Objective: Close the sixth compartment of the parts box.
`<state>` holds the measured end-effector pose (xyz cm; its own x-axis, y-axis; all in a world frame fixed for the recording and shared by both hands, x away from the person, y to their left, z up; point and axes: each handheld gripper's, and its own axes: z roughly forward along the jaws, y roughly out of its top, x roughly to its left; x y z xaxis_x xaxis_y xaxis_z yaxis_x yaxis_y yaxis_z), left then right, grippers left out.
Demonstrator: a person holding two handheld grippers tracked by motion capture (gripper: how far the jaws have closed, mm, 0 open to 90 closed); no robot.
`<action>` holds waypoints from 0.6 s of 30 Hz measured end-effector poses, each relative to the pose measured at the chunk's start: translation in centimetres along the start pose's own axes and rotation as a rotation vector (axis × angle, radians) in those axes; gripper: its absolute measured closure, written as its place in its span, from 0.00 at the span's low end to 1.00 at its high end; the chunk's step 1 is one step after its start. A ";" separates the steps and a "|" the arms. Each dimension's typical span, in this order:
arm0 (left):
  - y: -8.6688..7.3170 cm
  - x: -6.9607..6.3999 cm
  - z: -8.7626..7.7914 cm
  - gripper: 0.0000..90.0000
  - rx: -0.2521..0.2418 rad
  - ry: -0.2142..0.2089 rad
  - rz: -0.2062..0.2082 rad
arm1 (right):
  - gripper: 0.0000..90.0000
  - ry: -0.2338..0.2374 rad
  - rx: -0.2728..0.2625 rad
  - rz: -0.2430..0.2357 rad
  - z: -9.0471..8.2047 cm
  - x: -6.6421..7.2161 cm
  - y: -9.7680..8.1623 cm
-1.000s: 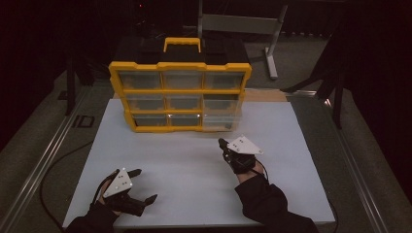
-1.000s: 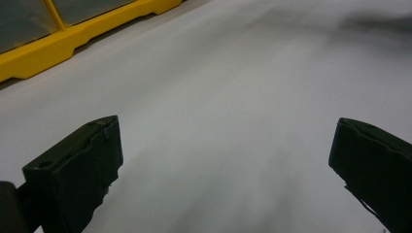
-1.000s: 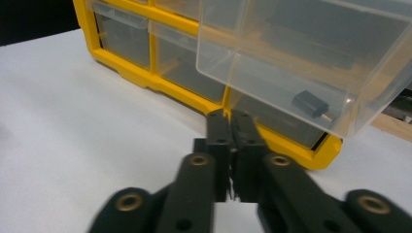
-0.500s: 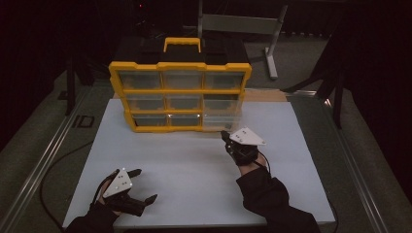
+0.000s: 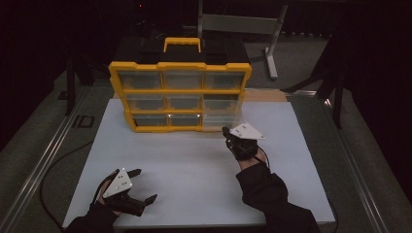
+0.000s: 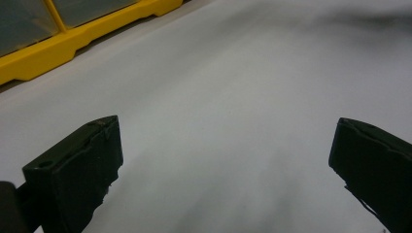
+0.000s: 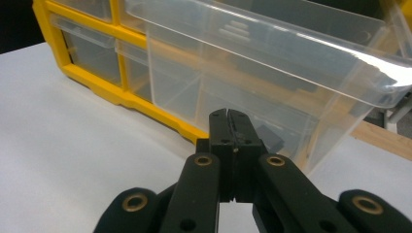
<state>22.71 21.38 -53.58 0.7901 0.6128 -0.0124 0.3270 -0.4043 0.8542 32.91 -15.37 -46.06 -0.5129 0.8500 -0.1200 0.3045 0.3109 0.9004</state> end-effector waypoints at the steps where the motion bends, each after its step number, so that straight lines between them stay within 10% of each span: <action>1: 0.0 0.0 0.0 0.00 0.001 0.000 0.000 | 1.00 0.002 0.001 0.001 0.1 -0.1 0.0; 18: 0.0 0.0 0.0 0.00 0.002 0.000 0.001 | 1.00 -0.007 0.012 0.011 0.9 -0.6 0.3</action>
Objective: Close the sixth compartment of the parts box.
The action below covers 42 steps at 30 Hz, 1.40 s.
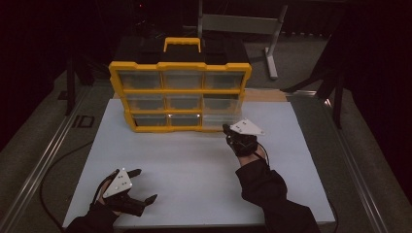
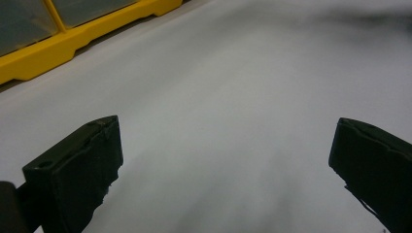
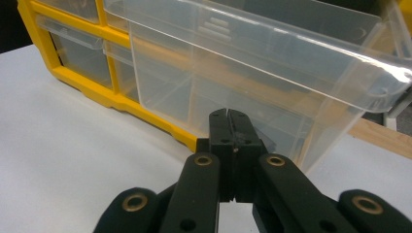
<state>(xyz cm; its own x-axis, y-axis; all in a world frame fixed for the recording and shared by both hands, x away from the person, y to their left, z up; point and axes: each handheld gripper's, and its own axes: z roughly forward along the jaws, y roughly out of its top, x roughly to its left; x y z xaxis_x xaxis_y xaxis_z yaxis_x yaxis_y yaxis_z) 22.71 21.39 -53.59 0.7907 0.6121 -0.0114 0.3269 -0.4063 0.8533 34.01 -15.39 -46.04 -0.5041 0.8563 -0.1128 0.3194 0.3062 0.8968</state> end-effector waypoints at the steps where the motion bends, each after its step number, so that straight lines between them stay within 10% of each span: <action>1: 0.0 0.0 0.0 0.00 0.000 -0.001 0.000 | 1.00 -0.003 0.000 -0.009 0.0 0.0 0.0; 42: 0.0 0.1 -0.1 0.00 -0.007 -0.005 -0.006 | 1.00 -0.061 0.026 0.016 3.0 -1.7 2.2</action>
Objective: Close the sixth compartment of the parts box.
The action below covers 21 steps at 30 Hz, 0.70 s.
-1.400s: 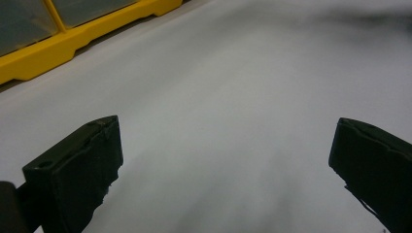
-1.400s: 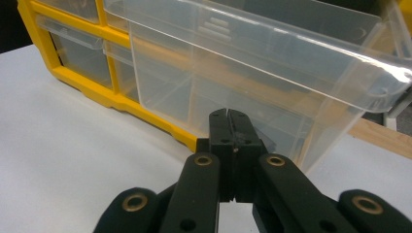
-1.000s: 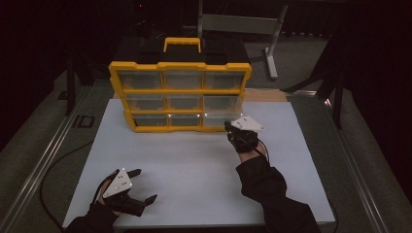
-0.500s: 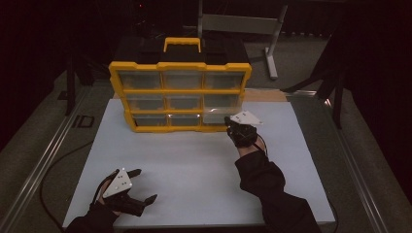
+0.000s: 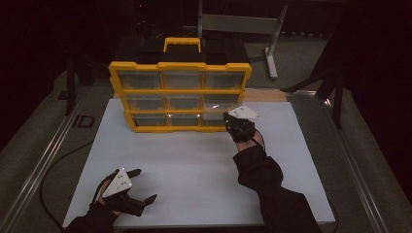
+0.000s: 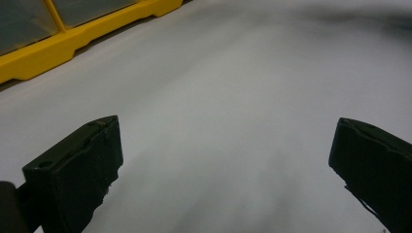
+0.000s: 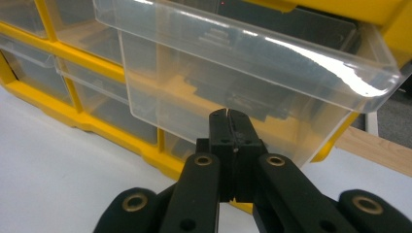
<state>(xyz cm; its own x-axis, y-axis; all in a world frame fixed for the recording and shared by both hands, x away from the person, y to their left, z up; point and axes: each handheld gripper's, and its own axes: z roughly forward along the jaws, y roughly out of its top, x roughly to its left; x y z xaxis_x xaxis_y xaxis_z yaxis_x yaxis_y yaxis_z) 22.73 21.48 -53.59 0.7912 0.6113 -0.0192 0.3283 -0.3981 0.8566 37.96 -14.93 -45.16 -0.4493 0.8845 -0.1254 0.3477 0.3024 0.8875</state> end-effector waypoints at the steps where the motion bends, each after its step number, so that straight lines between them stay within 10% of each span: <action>1: 0.0 0.0 0.0 0.00 -0.001 -0.001 -0.001 | 1.00 -0.001 0.001 -0.002 0.1 0.0 0.1; 21: 0.0 0.0 0.0 0.00 -0.001 -0.004 -0.002 | 1.00 -0.027 0.008 0.000 1.7 -0.2 1.0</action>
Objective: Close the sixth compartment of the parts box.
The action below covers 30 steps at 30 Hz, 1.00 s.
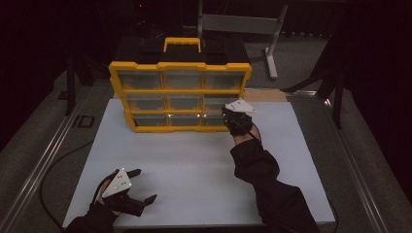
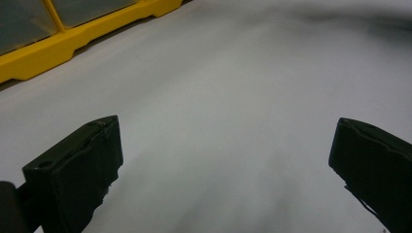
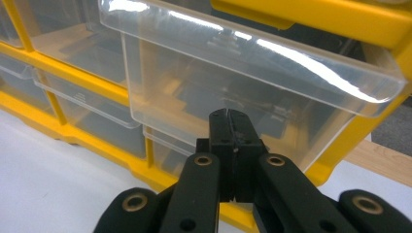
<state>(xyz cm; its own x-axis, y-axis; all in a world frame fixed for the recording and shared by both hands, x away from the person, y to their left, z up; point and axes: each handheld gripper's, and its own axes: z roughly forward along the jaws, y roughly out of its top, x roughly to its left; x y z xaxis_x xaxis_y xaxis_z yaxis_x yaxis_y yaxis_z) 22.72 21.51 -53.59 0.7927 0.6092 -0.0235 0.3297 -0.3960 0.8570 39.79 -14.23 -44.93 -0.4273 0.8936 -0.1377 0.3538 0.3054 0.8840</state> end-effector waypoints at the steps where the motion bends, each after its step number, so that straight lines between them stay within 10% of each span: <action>1: 0.0 0.0 0.0 0.00 -0.001 0.000 0.000 | 1.00 0.002 0.004 0.001 0.1 0.0 0.0; 30: 0.0 0.0 0.0 0.00 -0.003 -0.005 0.000 | 1.00 -0.021 0.020 0.019 1.8 -0.8 0.5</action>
<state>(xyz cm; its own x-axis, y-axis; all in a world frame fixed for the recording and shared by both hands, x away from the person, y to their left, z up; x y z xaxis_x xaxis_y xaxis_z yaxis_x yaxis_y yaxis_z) 22.75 21.52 -53.64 0.7952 0.6057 -0.0263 0.3284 -0.3939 0.8585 41.80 -14.25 -45.20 -0.4029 0.9059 -0.1302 0.3785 0.2945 0.8775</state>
